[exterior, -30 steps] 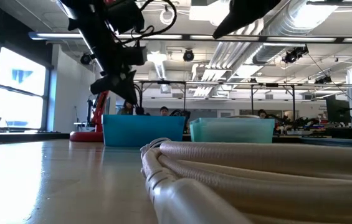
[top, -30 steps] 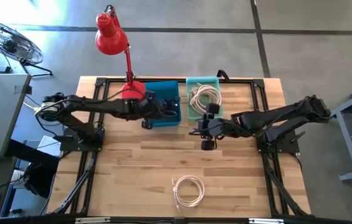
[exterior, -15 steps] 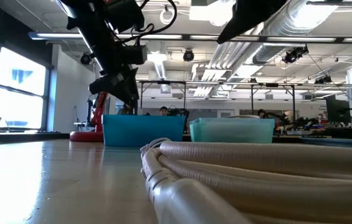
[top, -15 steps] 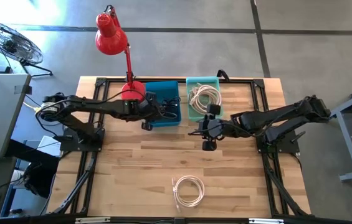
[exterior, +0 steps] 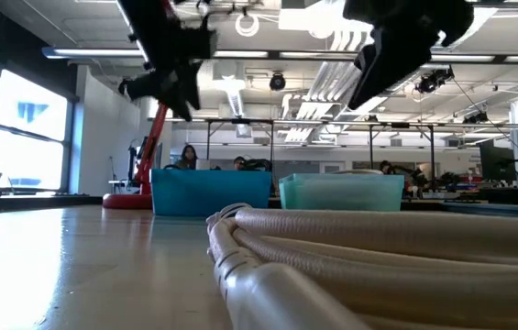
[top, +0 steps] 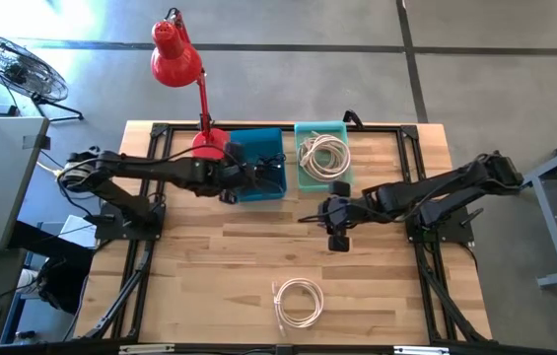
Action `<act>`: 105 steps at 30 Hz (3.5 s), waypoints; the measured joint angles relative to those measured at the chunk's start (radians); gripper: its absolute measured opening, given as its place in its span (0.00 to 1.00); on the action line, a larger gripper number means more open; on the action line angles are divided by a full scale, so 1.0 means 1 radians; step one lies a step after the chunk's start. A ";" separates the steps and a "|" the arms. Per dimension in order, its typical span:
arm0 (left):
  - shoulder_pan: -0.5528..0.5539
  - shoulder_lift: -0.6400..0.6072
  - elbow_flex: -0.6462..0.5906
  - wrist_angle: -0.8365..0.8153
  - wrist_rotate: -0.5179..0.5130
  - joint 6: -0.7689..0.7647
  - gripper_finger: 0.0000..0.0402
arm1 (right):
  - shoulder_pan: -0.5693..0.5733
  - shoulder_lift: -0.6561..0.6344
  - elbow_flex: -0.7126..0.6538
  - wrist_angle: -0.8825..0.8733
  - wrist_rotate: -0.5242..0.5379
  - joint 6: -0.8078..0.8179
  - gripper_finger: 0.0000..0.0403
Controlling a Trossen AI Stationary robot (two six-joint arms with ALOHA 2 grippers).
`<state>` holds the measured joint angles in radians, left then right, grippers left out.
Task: Pick & Place USB Port
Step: Put the white hdmi cable into the green bin
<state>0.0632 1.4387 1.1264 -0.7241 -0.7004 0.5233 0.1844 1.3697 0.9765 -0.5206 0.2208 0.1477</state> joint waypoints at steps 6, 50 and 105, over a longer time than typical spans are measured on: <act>-0.075 0.000 0.096 0.059 0.688 -0.035 0.46 | 0.000 0.000 -0.026 -0.007 0.032 0.032 0.36; -0.381 0.438 0.212 0.472 0.781 -0.875 0.46 | 0.089 -0.349 -0.025 -0.298 0.233 0.370 0.23; -0.404 0.765 0.450 0.177 0.738 -0.784 0.01 | 0.506 -0.238 -0.025 -0.095 0.250 0.454 0.23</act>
<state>-0.3408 2.2036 1.5768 -0.5468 0.0377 -0.2609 0.6909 1.1313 0.9516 -0.6151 0.4711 0.6019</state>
